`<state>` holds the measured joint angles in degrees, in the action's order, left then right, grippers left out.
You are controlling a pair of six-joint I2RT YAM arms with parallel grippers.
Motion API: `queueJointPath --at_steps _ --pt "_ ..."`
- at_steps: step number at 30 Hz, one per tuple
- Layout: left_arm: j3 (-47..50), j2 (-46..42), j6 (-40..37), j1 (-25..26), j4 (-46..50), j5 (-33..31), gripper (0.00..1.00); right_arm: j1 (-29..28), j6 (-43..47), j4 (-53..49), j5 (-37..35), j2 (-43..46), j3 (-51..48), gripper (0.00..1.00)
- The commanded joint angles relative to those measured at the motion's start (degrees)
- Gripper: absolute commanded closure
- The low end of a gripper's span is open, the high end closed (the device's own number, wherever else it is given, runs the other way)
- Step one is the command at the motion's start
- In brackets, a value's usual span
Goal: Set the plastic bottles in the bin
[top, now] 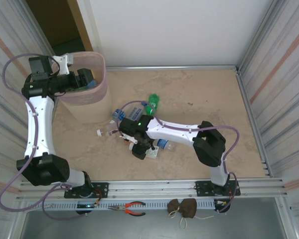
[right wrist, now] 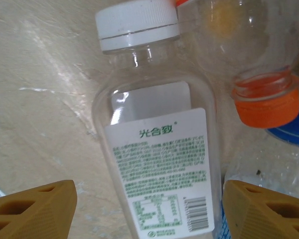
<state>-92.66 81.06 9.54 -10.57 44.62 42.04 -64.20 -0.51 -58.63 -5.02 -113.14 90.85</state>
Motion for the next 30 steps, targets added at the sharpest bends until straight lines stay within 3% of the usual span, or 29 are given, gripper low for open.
queueJointPath --at_steps 1,10,19,30 --pt "0.9 -2.1 0.7 -0.4 -0.9 1.4 0.23 -0.3 2.6 -2.1 -3.7 -2.1 2.6 0.22" --pt "0.6 -1.9 1.3 -0.4 -1.5 2.4 0.24 -0.4 4.1 -1.5 -5.7 -6.3 3.9 0.19" --pt "0.7 -2.2 1.4 -0.4 -1.5 2.3 0.24 -0.5 5.5 -0.9 -3.4 -10.1 6.9 0.20" --pt "1.4 -3.1 1.6 -0.4 -1.6 2.5 0.24 -0.5 5.7 -1.1 -2.1 -10.5 7.1 0.32"
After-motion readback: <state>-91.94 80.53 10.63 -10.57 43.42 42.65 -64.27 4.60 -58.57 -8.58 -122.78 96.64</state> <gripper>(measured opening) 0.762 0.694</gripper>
